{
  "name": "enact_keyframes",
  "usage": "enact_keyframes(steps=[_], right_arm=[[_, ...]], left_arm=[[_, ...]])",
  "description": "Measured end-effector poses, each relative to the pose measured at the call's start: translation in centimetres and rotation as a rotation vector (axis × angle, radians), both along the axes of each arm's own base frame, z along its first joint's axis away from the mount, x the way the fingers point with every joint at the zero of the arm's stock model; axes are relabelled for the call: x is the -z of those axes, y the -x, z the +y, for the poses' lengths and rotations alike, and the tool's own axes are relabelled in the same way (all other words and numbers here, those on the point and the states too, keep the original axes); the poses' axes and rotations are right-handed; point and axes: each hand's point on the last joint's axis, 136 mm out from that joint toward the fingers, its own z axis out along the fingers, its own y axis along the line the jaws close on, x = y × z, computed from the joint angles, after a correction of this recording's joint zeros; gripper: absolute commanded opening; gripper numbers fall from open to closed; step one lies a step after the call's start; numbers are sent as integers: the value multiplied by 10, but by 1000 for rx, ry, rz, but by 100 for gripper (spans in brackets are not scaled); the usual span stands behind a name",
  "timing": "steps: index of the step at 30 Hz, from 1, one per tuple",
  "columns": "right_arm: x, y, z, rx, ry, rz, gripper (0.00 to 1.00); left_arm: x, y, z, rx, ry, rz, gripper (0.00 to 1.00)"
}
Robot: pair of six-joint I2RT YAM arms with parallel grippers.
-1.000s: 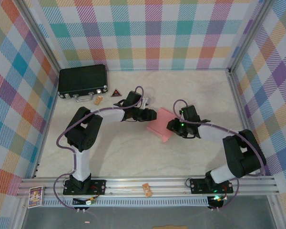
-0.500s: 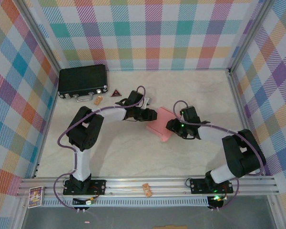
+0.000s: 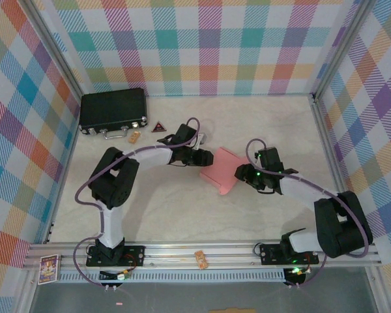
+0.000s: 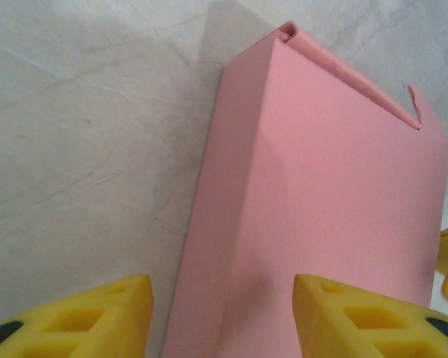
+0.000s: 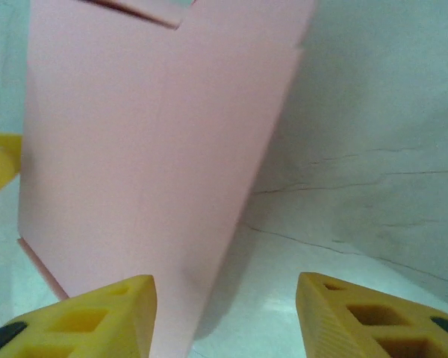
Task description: Fold the paper box
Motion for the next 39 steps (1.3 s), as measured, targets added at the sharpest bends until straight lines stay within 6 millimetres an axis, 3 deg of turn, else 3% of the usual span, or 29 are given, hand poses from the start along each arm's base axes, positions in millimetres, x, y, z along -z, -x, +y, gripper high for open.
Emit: enact_keyframes(steps=[6, 9, 12, 15, 23, 30, 34, 39], right_arm=[[-27, -13, -25, -24, 72, -70, 60], [-46, -29, -28, -71, 100, -127, 61], [-55, -48, -30, -96, 105, -149, 57], [-46, -53, -31, -103, 79, -117, 57], [-11, -27, -14, -98, -90, -16, 55], [14, -8, 4, -92, -244, 59, 51], [12, -8, 14, -101, -316, 48, 46], [-5, -14, 25, -128, -369, -7, 44]], left_arm=[[-56, 10, 29, -63, -28, -155, 58], [-69, 23, 40, -78, -33, -198, 61], [-59, 36, 44, -76, -55, -186, 62], [-39, 42, 49, -83, -89, -149, 64], [-1, 30, 38, -67, -120, -99, 68], [-4, 4, 14, -40, -97, -126, 69], [-6, -7, 3, -26, -78, -136, 69], [10, -8, -2, -12, -87, -101, 67]])
